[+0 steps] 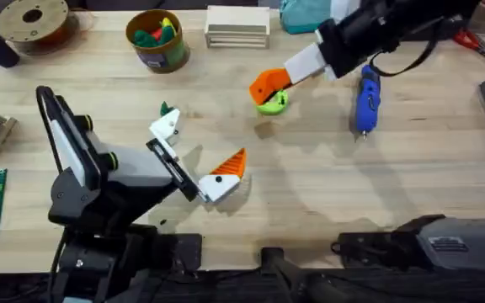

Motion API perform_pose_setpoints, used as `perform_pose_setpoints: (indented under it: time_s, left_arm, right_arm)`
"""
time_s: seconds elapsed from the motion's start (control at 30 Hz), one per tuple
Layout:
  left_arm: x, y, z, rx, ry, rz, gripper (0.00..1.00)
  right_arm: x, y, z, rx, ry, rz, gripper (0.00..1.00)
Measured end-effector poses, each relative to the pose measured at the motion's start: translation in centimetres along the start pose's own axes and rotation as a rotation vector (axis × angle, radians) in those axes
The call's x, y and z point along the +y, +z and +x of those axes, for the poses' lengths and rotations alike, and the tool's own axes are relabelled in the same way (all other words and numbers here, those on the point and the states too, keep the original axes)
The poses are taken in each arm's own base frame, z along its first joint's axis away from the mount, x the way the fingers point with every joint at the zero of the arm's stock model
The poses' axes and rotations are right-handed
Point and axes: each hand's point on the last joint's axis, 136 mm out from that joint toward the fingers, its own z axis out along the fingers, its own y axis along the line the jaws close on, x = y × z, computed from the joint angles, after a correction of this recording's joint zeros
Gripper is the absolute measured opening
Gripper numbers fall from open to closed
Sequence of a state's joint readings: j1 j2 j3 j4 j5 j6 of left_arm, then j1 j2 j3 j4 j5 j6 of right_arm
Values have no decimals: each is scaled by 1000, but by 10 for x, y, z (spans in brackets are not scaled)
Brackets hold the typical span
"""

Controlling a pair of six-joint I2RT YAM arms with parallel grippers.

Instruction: Pick up the gripper from the table and insert it into the empty holder that is missing its gripper. Then pick up a screw, insert it into the mounting hole, and use the screwdriver to tighten it. Finally, clean up the table by picking up the vegetable and placing it into the bucket.

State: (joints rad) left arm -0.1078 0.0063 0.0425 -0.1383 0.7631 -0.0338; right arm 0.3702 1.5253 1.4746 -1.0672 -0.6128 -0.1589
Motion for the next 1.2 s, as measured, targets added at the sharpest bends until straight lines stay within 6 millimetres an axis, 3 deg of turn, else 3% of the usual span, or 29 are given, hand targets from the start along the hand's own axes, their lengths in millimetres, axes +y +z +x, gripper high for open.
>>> perform_pose_setpoints:
  time_s: [0.1, 0.43, 0.67, 1.03, 1.2]
  left_arm:
    - [0, 0, 0, 0, 0, 0, 985]
    - [0, 0, 0, 0, 0, 0, 985]
    - [0, 0, 0, 0, 0, 0, 987]
    - [-2, 0, 0, 0, 0, 14, 987]
    - [-5, 0, 0, 1, 0, 27, 986]
  right_arm:
    - [10, 11, 10, -8, 27, -161, 20]
    - [7, 36, 25, -95, 70, -406, 20]
    - [16, 41, 16, -120, 86, -564, 20]
    - [10, 66, 13, -89, 214, -812, 20]
    - [19, 77, 17, -47, 239, -876, 20]
